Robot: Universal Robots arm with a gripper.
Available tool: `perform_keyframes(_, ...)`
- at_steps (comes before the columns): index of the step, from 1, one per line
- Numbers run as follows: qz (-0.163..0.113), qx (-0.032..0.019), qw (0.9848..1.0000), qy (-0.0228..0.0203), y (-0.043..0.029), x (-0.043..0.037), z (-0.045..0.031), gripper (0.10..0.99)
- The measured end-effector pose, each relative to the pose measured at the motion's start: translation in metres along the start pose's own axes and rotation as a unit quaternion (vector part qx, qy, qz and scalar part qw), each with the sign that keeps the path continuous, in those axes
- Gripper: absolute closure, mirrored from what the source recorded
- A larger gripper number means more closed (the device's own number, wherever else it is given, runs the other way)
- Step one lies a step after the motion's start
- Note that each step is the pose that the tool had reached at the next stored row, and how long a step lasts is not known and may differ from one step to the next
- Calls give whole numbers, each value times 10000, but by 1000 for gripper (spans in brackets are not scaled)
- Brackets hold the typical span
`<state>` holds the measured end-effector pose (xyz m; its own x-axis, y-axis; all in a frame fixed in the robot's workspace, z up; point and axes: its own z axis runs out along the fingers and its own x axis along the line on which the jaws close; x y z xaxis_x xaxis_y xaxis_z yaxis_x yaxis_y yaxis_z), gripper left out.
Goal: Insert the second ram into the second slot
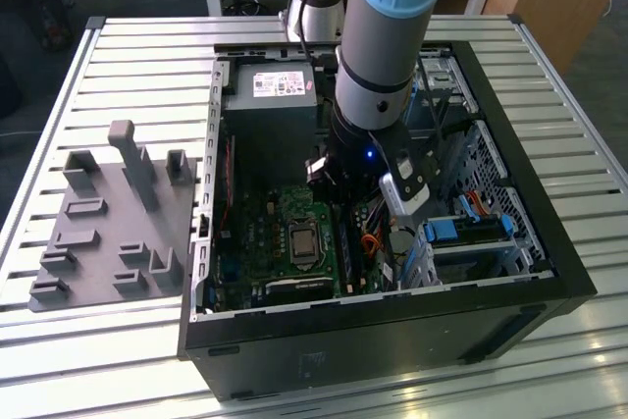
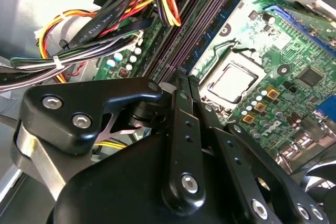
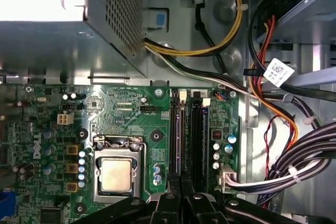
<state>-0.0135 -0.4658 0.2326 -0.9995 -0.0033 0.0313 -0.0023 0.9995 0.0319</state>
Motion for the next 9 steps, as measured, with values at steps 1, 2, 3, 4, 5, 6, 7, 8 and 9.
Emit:
perform_keyframes(1,-21,1,10000,1,0,-1,3,965)
perform_keyframes(2,-42,2,10000,2,0,-1,5,965)
perform_keyframes(3,-56,2,10000,4,0,-6,7,965)
perform_keyframes(4,-57,2,10000,6,0,-12,9,965)
perform_keyframes(5,-57,1,10000,8,0,-16,11,965)
perform_keyframes(6,-57,1,10000,10,0,-19,13,965)
perform_keyframes(7,-56,1,10000,13,0,-25,18,965)
perform_keyframes(8,-55,1,10000,14,1,-25,20,965)
perform_keyframes(9,-55,0,10000,14,2,-25,23,965)
